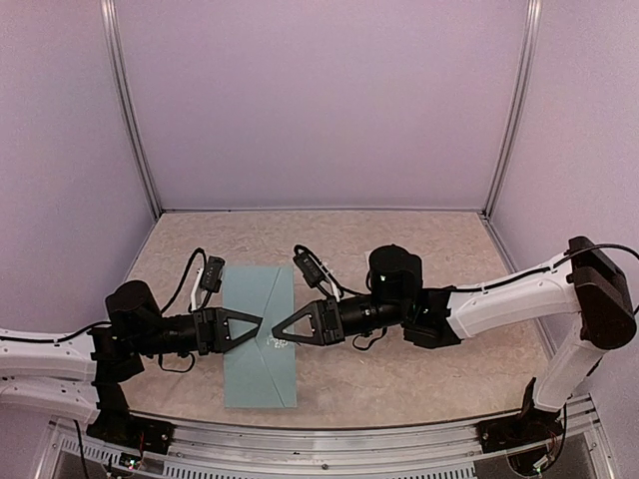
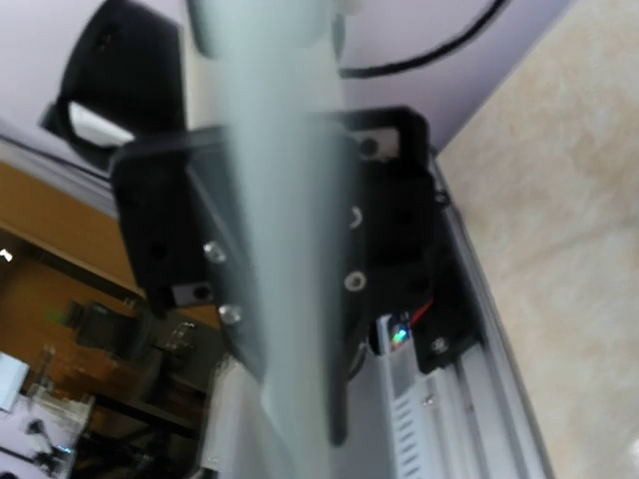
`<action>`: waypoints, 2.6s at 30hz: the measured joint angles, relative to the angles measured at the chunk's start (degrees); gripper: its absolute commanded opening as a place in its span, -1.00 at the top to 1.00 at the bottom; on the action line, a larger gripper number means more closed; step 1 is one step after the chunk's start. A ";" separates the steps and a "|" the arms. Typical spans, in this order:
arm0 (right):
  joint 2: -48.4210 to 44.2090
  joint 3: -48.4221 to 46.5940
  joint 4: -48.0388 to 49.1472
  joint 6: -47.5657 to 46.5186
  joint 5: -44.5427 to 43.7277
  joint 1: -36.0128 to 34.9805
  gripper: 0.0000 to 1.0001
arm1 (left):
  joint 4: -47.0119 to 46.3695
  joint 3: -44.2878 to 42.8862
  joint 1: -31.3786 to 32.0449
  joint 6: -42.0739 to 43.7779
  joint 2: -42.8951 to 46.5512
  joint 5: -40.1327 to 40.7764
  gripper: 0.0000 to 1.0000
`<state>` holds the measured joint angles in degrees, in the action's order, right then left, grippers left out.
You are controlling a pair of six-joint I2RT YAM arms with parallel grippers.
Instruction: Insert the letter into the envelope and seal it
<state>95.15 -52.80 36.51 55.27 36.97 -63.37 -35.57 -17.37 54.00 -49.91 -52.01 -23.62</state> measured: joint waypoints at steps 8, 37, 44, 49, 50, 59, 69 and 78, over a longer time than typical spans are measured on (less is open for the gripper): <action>-0.31 1.40 -5.09 0.57 -3.61 1.20 1.00 | 5.88 0.07 -0.94 0.57 0.98 3.34 -0.40; -0.13 -9.07 -53.09 -19.52 -24.37 23.47 -0.56 | 15.52 -8.46 -6.14 4.24 -9.90 10.21 -0.59; 9.14 -21.97 -53.62 -27.78 -26.21 32.87 -0.51 | 15.28 -10.97 -7.98 4.76 -14.64 10.34 -0.60; 17.79 -31.34 -53.64 -31.74 -27.23 35.98 -0.49 | 14.58 -11.37 -9.11 4.79 -17.07 10.32 -0.60; 19.43 -32.96 -53.62 -32.28 -27.17 36.48 -0.49 | 14.58 -11.34 -9.31 4.79 -17.35 10.27 -0.60; 31.56 -43.76 -54.29 -35.71 -25.20 38.42 -0.52 | 14.27 -11.34 -11.37 4.72 -19.28 9.11 -0.60; 38.56 -50.58 -55.28 -39.23 -22.40 38.71 -0.55 | 14.16 -11.34 -11.72 4.09 -19.45 8.39 -0.60; 39.45 -49.44 -53.88 -40.48 -18.99 38.71 -0.54 | 14.19 -10.82 -11.72 3.67 -18.14 8.00 -0.61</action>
<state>134.61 -102.24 -17.37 14.79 17.98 -24.67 -21.39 -28.18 42.28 -46.24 -70.15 -15.62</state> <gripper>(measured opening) 0.774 0.802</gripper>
